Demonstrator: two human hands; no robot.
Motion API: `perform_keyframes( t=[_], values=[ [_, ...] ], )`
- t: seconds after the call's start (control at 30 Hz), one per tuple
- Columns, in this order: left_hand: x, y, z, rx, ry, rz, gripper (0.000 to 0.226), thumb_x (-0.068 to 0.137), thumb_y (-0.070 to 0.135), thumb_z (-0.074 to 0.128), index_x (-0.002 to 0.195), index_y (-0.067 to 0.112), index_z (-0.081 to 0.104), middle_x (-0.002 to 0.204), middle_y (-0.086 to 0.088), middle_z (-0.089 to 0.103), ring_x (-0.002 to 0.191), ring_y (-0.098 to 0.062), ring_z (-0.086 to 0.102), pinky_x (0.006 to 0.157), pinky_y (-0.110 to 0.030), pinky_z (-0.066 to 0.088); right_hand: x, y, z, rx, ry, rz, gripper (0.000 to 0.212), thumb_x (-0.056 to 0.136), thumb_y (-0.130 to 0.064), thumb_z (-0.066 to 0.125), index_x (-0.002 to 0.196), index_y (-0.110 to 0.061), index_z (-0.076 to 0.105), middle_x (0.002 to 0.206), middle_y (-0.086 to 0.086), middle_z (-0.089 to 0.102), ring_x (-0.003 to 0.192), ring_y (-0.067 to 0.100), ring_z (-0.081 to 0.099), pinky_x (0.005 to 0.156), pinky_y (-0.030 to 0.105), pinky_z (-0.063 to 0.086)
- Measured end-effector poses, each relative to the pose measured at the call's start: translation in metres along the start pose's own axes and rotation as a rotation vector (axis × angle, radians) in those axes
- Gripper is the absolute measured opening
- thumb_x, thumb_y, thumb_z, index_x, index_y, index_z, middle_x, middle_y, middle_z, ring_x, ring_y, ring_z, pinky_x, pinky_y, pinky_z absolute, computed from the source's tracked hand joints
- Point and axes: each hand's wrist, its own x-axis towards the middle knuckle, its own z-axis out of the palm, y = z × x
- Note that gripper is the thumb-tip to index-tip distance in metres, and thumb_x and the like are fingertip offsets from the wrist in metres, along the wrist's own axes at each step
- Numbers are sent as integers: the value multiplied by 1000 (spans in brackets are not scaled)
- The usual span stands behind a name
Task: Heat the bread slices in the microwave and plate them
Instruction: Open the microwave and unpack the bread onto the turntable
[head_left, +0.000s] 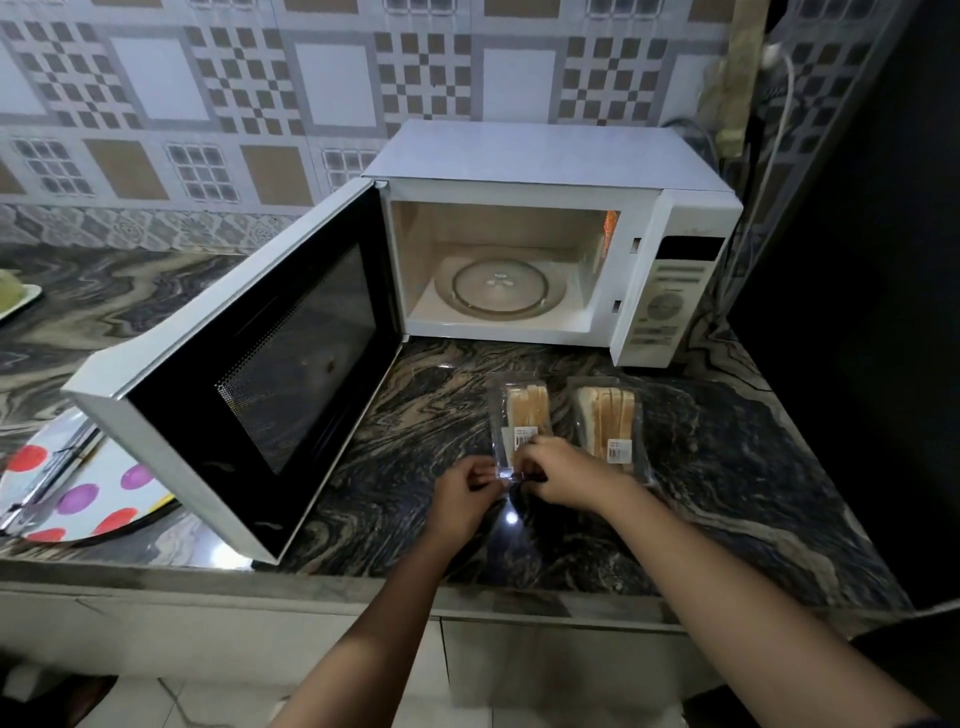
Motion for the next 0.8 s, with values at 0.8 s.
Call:
perform_keyframes(
  t=[0.8],
  values=[
    [-4,19,8,-550,15,-446,20,78,-17,58,75,3,60,54,-4,68,55,-11,65,57,-15,55,19,-13,-19,98,-159,166,27,86,-1,44,91,-13,68,107,7,60,92,23,58,71,28,45]
  ],
)
